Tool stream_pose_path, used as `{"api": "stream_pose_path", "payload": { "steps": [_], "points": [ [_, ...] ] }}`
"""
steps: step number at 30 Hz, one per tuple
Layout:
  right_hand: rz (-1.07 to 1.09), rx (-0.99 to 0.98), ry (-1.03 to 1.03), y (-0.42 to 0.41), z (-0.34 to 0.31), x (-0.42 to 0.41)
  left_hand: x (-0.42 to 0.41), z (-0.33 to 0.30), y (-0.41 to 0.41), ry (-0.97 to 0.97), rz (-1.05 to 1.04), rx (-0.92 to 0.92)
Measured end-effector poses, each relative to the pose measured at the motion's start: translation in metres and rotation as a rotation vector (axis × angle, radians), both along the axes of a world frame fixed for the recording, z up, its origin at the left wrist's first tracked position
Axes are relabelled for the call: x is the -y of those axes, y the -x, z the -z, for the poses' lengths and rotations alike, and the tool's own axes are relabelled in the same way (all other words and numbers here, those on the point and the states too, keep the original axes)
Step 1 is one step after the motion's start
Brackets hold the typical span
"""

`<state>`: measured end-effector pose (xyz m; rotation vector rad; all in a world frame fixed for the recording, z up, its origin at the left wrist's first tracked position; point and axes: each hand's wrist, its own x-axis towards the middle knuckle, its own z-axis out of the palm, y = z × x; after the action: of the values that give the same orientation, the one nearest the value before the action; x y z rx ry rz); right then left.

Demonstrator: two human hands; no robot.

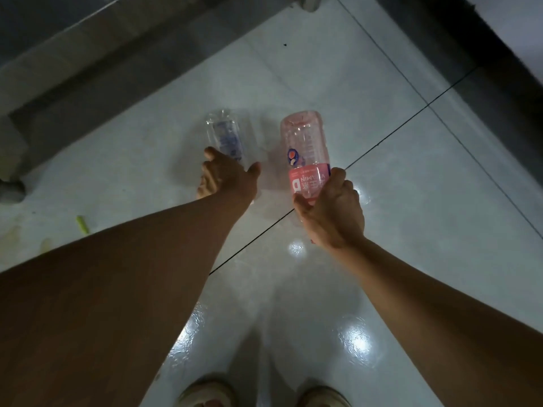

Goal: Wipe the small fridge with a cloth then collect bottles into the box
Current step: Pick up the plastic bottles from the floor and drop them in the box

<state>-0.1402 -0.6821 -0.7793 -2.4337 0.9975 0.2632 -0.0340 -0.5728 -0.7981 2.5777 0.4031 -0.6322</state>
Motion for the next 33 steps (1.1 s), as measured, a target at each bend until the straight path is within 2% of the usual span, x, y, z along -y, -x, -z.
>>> {"api": "stream_pose_path", "payload": {
  "steps": [5,9,12,22,33],
  "points": [
    [-0.035,-0.023,0.001,0.012,-0.015,-0.001,-0.011,-0.018,0.008,-0.081,0.145,-0.012],
    [-0.014,-0.036,-0.001,0.022,-0.056,-0.002,-0.026,-0.072,0.016,-0.186,0.352,0.019],
    [-0.020,-0.049,0.022,0.030,-0.107,-0.002,-0.034,-0.130,0.017,-0.247,0.426,0.029],
    [-0.044,-0.006,0.102,0.036,-0.348,0.008,-0.027,-0.371,0.023,-0.261,0.563,0.103],
    [0.089,0.139,0.240,0.067,-0.610,0.025,-0.003,-0.637,0.048,-0.143,0.734,0.270]
  ]
}}
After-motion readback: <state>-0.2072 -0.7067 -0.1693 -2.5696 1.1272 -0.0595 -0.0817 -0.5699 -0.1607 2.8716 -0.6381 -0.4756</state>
